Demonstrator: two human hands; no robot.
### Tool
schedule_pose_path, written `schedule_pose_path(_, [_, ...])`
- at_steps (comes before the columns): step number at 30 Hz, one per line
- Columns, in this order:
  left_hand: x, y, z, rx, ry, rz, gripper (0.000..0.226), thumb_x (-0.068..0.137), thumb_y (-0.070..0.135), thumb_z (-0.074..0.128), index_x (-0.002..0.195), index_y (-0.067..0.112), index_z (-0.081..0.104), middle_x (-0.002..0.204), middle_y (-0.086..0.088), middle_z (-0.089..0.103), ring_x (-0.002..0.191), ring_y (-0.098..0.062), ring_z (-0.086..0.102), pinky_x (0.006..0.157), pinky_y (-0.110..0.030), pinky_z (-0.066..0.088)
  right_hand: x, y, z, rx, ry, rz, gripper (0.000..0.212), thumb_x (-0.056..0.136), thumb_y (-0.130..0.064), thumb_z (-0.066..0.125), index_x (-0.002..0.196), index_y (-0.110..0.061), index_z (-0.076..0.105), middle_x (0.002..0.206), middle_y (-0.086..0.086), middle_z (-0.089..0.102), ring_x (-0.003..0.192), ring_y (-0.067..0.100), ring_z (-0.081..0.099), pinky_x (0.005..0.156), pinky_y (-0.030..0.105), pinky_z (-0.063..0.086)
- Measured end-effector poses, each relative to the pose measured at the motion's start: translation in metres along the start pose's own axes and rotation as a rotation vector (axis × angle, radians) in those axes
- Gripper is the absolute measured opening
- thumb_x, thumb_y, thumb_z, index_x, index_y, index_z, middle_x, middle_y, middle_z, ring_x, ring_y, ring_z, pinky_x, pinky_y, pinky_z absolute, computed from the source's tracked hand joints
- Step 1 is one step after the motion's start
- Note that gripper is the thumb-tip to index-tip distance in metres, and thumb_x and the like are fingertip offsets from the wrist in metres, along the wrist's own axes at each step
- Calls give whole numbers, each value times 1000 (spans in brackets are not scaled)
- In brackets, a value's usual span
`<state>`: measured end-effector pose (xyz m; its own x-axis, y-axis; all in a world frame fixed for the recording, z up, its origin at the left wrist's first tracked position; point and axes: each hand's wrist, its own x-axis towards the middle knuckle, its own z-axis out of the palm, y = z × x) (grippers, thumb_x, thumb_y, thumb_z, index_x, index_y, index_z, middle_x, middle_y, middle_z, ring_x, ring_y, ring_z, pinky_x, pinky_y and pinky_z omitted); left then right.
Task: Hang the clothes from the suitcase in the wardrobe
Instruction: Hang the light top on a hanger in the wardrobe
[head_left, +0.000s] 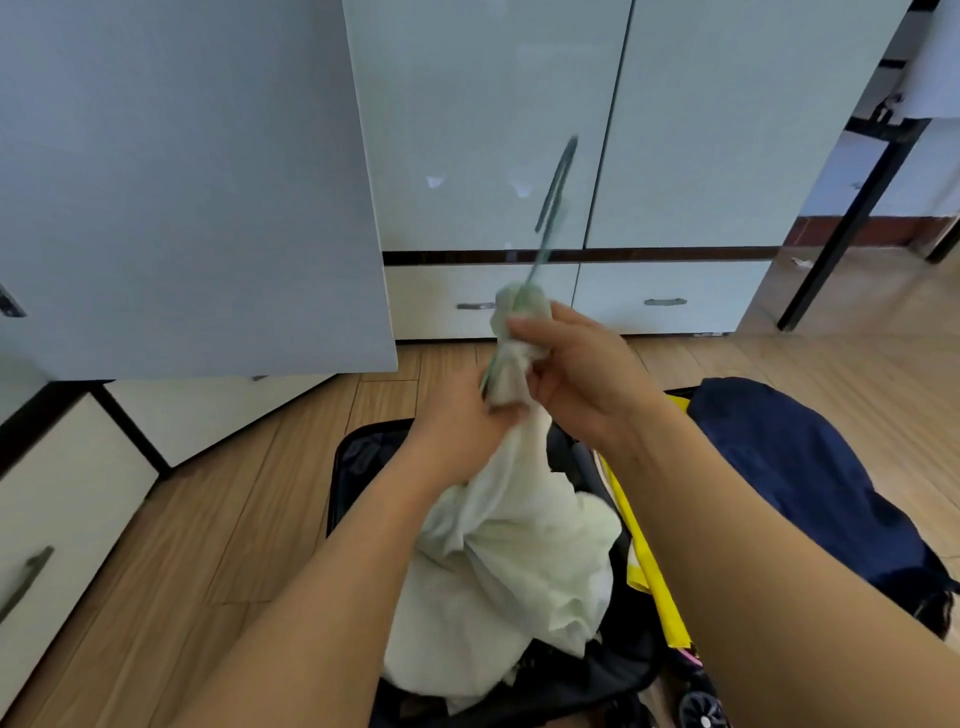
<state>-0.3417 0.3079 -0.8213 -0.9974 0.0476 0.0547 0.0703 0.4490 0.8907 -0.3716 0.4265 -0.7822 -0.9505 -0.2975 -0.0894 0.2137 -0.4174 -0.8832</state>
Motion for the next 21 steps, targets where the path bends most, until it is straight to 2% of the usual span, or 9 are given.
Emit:
schedule_pose_path(3, [7,11,-13,20,210,29,16,91,23,62,77,31,59,82,7,67,80,-15,63,68,-30,49,-3,-2,-4,-83,-26,-155,29,84,-9,68,112,-14,64,101,8,68,89,17,64,84,30,51])
schedule_pose_path(6, [5,27,-35,25,291,94,14,90,16,59,81,26,63,83,5,67,80,-13,62,70,-28,49,-3,15,-34,-634,39,-160,80,64,-29,88,134,-29,50,125,-4,58,113,9,58,90,28,51])
schedule_pose_path(8, [1,41,-46,-3,320,154,20,89,8,54,75,22,59,74,4,62,70,-11,57,63,-23,46,-5,38,-54,-889,-74,-4,99,52,-36,93,138,-34,43,125,-12,59,114,9,58,95,39,51])
schedule_pose_path(10, [-2,55,-53,-66,331,220,20,88,5,56,76,21,60,74,3,63,71,-13,61,63,-23,49,-9,69,-69,-1226,-105,141,102,53,-48,89,140,-34,37,126,-13,59,117,14,55,99,43,47])
schedule_pose_path(12, [-6,66,-58,-141,345,252,10,87,6,61,85,15,65,85,-3,69,86,-20,67,75,-32,54,-14,86,-75,-1357,-60,181,78,68,-49,81,134,-28,45,119,-12,62,115,16,55,95,34,47])
schedule_pose_path(15, [-7,71,-57,-105,365,271,5,88,8,63,91,6,66,89,-10,70,87,-20,67,75,-36,55,-21,82,-63,-768,-96,229,46,75,-28,81,116,-29,60,104,-19,67,103,5,60,68,12,49])
schedule_pose_path(17, [-8,70,-51,-113,320,246,10,88,7,63,85,15,66,79,1,69,71,-4,66,60,-23,54,-17,74,-51,-510,-27,196,32,79,-24,77,107,-30,61,105,-16,69,100,6,62,72,24,52])
schedule_pose_path(19, [-7,65,-45,-130,259,228,17,82,11,71,95,22,68,88,9,71,78,-1,67,71,-24,56,-8,68,-38,-340,92,162,21,85,-23,70,104,-26,64,112,-4,70,102,15,64,83,37,53])
schedule_pose_path(21, [-6,57,-42,-58,225,200,46,70,23,84,113,26,66,102,12,70,84,-7,67,84,-31,55,2,51,-29,-80,150,173,23,90,-23,63,112,-16,66,116,7,69,107,23,64,89,40,53])
